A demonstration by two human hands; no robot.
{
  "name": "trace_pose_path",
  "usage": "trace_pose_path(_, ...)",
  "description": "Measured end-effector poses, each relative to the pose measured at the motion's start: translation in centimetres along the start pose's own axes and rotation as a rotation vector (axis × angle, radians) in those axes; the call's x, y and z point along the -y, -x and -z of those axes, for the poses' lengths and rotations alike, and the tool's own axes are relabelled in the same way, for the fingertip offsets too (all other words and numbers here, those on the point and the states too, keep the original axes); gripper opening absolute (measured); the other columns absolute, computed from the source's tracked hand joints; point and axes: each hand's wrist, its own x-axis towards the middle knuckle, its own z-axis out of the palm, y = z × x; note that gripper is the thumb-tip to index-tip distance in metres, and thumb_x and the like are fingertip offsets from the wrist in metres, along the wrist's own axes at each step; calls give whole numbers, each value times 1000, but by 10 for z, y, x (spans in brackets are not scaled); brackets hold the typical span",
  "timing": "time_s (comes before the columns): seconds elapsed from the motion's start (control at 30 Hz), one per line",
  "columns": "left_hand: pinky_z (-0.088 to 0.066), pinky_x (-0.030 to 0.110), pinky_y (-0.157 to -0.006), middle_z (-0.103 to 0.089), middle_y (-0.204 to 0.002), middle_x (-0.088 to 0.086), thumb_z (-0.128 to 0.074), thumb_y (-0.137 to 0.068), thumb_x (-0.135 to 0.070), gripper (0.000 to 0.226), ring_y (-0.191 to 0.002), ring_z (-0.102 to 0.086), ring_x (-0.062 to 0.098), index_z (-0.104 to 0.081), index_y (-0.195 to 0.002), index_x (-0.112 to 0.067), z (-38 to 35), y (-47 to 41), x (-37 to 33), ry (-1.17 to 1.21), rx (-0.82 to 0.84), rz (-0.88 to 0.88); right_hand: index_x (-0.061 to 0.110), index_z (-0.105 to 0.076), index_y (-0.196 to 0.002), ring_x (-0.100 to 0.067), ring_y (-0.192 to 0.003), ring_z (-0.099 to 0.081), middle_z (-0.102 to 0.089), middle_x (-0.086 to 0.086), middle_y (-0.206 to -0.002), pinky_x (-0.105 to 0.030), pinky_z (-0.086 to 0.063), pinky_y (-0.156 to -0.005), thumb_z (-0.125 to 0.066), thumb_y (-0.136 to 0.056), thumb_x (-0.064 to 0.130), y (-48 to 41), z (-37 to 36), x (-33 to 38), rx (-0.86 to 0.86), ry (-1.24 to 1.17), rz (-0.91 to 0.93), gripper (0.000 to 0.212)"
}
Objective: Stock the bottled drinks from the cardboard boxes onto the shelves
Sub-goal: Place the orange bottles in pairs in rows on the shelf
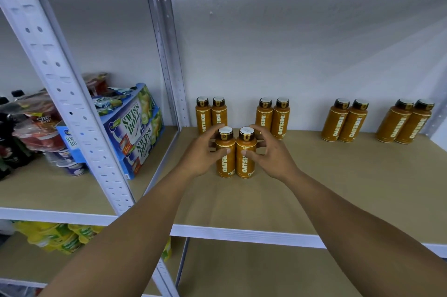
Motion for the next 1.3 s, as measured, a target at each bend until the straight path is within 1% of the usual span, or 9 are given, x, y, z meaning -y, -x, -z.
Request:
trace_pose_path(0.17,-49,45,-109,-56,-146,-10,-77,-91,-20,73,-131,-56,16,-41,-151,-39,7,-8,8,27,7,-2,38,-39,-146,-5,-109,-59,-57,12,-135,-21,-51,-82,-80,-86,37,-10,-9,1,-6,4,8,73)
trace_pose_path(0.23,-49,44,-109,-55,-147,-9,-77,-91,-21,74,-132,-55,16,-40,-152,-38,9,-10,11,28,5,0,38,-39,-147,-5,-110,-59,-56,11,-137,-20,-50,-82,-80,-86,36,-13,-12,2,-8,7,5,74)
trace_pose_path(0.3,-49,44,-109,-55,-148,-8,-77,-92,-21,74,-133,-54,17,-39,-153,-39,11,-11,14,34,0,-1,39,-38,-147,-6,-111,-59,-57,9,-139,-18,-48,-79,-80,-86,36,-16,-15,2,-11,12,7,74)
trace_pose_path(0.47,-49,46,-109,-54,-149,-8,-77,-92,-23,75,-133,-54,17,-38,-154,-39,14,-13,20,31,-14,-1,39,-37,-148,-8,-112,-59,-56,4,-143,-27,-52,-86,-80,-87,36,-21,-19,3,-17,28,10,75)
trace_pose_path(0.6,-49,45,-110,-53,-150,-6,-76,-92,-21,76,-134,-54,18,-37,-155,-36,15,-14,22,40,-12,-8,39,-36,-148,-12,-115,-60,-56,2,-144,-30,-55,-87,-79,-87,37,-24,-20,4,-8,29,13,75)
trace_pose_path(0.7,-49,48,-110,-53,-150,-6,-77,-91,-22,76,-134,-54,19,-37,-155,-37,15,-15,24,39,-20,-4,39,-35,-149,-13,-117,-60,-56,1,-145,-35,-57,-90,-79,-87,37,-24,-21,4,-8,33,7,75)
trace_pose_path(0.9,-49,46,-110,-51,-152,-5,-76,-92,-22,76,-135,-53,19,-36,-156,-36,15,-15,23,37,-20,-4,39,-34,-149,-14,-118,-60,-55,1,-146,-31,-55,-88,-78,-88,37,-25,-22,5,-7,39,-7,75)
trace_pose_path(1.07,-48,39,-109,-51,-152,-5,-75,-93,-20,76,-135,-52,17,-36,-156,-34,15,-15,21,40,-22,-10,39,-34,-149,-15,-118,-61,-55,1,-146,-22,-49,-81,-78,-88,38,-26,-22,3,7,39,-18,75)
trace_pose_path(1.3,-47,30,-103,-50,-153,-4,-75,-93,-21,76,-135,-52,18,-35,-156,-34,14,-16,21,20,-25,-8,39,-34,-150,-16,-120,-60,-55,1,-146,-26,-49,-85,-78,-88,38,-25,-21,3,10,51,-21,76)
